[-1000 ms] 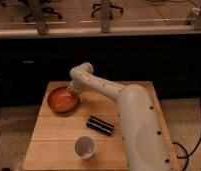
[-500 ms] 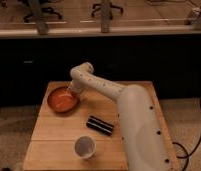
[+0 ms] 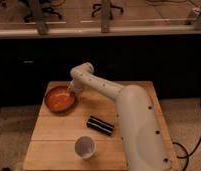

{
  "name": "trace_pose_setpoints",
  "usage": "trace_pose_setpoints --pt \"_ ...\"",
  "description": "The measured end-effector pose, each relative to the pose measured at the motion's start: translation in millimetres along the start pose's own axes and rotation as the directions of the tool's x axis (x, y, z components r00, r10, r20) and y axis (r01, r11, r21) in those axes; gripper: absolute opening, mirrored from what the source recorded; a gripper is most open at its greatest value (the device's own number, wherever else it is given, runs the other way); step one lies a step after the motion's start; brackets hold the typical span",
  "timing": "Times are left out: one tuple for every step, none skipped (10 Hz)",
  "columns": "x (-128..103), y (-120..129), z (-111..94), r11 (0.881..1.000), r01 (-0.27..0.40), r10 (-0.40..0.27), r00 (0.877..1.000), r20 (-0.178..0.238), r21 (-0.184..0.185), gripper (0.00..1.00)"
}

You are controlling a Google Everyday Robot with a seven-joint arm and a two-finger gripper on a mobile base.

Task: Pick up the ceramic bowl

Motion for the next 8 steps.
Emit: trace_pose_setpoints --pt "-0.4 -1.4 0.6 1.0 0.002 -0.002 1.0 0.0 0.001 0.66" --pt "0.8 -4.0 0.1 1.0 0.003 -0.003 1.0 -0.002 0.008 0.62" --pt "1.7 -3.2 -0.4 1.0 0.002 -0.002 1.0 -0.001 0.005 0.54" --pt "3.1 -2.1 -0.1 1.0 0.001 -0.001 1.0 -0.001 0.005 0.48" --pt "4.2 -2.4 0.2 1.0 0.003 -0.003 1.0 -0.005 0.006 0.42" --pt "3.8 -3.0 1.2 1.0 0.005 -0.005 1.0 -0.005 0.009 0.32" --pt "3.5 -4.2 0.7 1.0 0.004 -0.004 1.0 -0.005 0.012 0.28" --pt "4.0 -4.8 0.2 1.0 0.003 -0.003 1.0 -0.005 0.014 0.28"
